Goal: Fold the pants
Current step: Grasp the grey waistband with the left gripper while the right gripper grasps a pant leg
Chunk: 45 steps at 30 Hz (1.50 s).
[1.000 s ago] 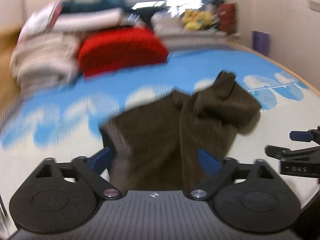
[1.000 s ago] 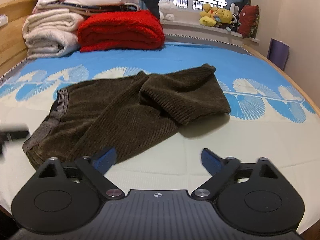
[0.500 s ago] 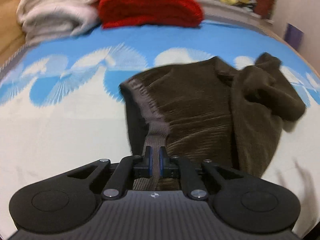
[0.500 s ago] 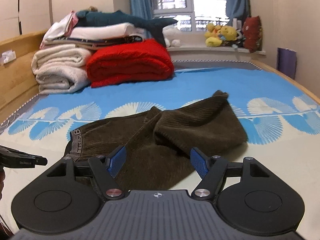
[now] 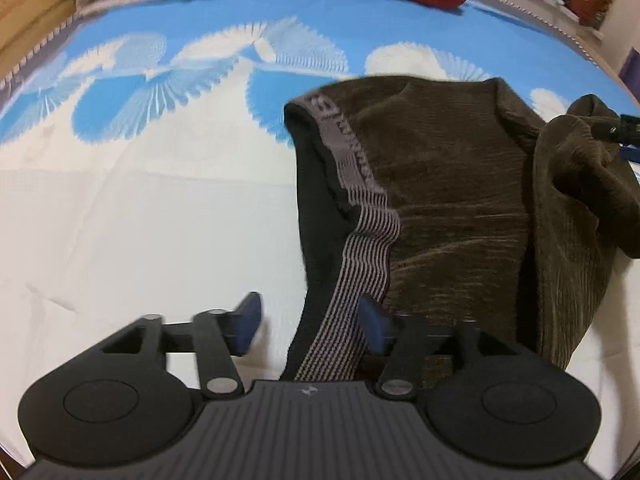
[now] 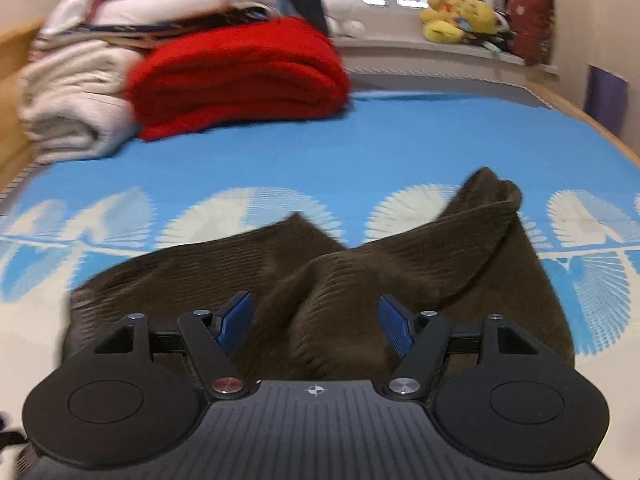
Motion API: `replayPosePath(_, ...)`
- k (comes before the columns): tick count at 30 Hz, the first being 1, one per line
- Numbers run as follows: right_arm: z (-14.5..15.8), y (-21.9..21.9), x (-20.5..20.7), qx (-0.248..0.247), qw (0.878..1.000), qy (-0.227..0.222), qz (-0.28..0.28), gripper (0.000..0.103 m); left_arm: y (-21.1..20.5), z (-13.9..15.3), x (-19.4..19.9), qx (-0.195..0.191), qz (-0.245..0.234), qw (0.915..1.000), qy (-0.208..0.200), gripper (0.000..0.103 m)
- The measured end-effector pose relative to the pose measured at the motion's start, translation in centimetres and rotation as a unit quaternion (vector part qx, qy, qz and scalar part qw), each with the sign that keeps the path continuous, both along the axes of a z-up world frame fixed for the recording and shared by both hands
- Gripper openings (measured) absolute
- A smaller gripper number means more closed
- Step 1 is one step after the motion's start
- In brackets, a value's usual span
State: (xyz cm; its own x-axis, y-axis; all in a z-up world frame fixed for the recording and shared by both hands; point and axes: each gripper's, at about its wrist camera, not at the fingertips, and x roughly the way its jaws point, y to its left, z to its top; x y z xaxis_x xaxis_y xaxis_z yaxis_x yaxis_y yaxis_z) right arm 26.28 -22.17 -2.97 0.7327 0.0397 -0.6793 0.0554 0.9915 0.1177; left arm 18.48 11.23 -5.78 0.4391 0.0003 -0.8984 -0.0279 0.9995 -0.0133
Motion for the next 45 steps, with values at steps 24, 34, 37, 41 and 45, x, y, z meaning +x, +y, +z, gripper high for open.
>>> replayPosePath(24, 2.0, -22.0, -17.1, 0.006, 0.990, 0.124, 0.061, 0.000, -1.5, -0.7, -4.3, 0.034, -0.085, 0.9955, 0.026, 0.008)
replayPosePath(34, 1.8, -22.5, -18.7, 0.020, 0.998, 0.064, 0.012, 0.054, -0.2, -0.1, -2.4, -0.022, 0.002, 0.9996, 0.020, 0.052)
replayPosePath(37, 3.5, -21.2, -15.8, 0.069, 0.997, 0.014, -0.013, 0.066, -0.8, -0.4, -1.7, -0.017, 0.009, 0.9995, 0.025, 0.069)
replayPosePath(41, 3.4, -18.3, -9.9, 0.125, 0.992, 0.002, -0.028, 0.071, -1.6, -1.0, -0.9, -0.017, 0.005, 0.9992, 0.036, 0.082)
replayPosePath(45, 2.2, -15.6, -4.9, 0.141, 0.989, 0.016, -0.033, 0.076, -2.4, -1.9, -0.4, -0.013, -0.012, 0.9985, 0.052, 0.082)
